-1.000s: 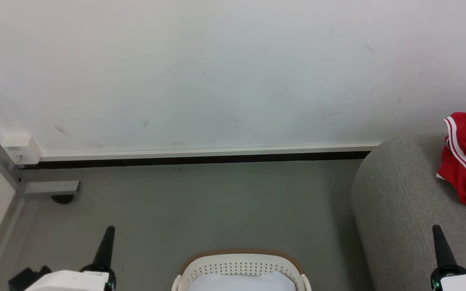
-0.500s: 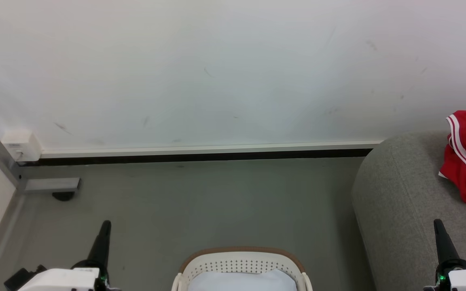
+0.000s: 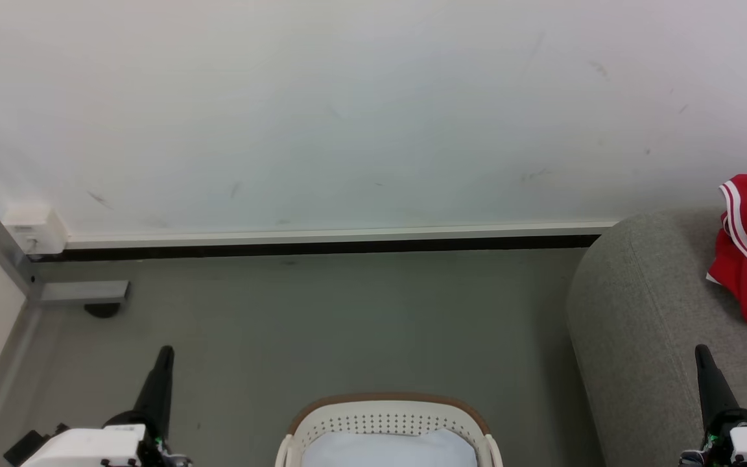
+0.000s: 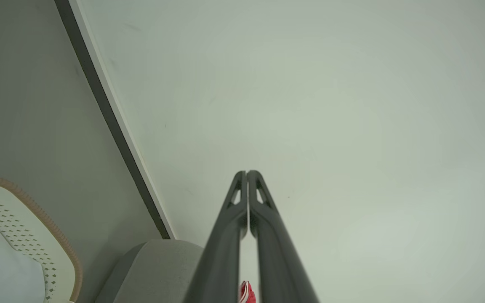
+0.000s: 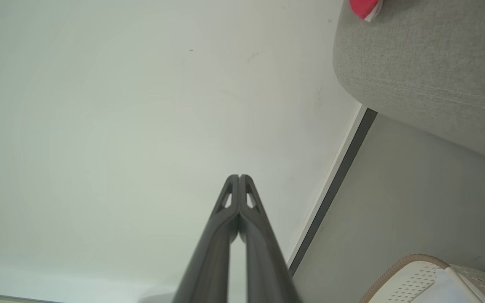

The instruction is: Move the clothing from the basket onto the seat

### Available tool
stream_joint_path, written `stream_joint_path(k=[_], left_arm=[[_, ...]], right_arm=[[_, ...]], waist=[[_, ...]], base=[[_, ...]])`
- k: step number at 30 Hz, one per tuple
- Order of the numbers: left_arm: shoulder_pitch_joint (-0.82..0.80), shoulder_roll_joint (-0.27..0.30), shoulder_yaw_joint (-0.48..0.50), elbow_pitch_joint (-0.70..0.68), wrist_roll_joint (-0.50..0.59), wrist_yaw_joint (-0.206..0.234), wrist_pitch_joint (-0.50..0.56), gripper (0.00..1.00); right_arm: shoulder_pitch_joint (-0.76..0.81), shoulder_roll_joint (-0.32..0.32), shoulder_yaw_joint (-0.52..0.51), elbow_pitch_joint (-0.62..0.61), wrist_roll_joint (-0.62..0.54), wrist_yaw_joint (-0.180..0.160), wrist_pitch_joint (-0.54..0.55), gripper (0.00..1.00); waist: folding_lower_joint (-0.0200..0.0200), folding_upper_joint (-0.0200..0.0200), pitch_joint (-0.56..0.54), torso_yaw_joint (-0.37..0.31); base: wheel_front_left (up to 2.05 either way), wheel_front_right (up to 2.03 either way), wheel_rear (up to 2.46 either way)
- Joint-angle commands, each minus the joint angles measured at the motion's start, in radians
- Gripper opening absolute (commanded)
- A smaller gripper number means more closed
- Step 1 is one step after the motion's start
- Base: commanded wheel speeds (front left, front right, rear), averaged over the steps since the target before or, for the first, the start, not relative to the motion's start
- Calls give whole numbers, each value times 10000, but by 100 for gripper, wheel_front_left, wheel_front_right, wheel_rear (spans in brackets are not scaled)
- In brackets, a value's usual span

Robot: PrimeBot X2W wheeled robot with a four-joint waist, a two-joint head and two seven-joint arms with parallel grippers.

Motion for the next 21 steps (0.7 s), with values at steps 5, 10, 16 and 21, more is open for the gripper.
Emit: stream_joint_path(k=[5, 10, 16, 21], left_arm=[[-139, -21, 151, -60, -477, -86, 113, 0], [-163, -45, 231, -76, -742, -105, 208, 0], [-183, -78, 312, -95, -1084, -141, 309, 0], [-180, -76, 304, -94, -1067, -139, 308, 0]], right_arm=[[-155, -16, -48, -62, 506, -22, 130, 0], [-188, -20, -60, -75, 888, -23, 213, 0], [-230, -26, -73, -88, 1237, -24, 289, 0], [-225, -39, -54, -88, 1224, -24, 275, 0]], waist=[[0, -1, 36, 12], [0, -1, 71, 23], [0, -1, 110, 35], [0, -1, 110, 35]], base=[[0, 0, 0], [0, 0, 0], [0, 0, 0], [0, 0, 0]])
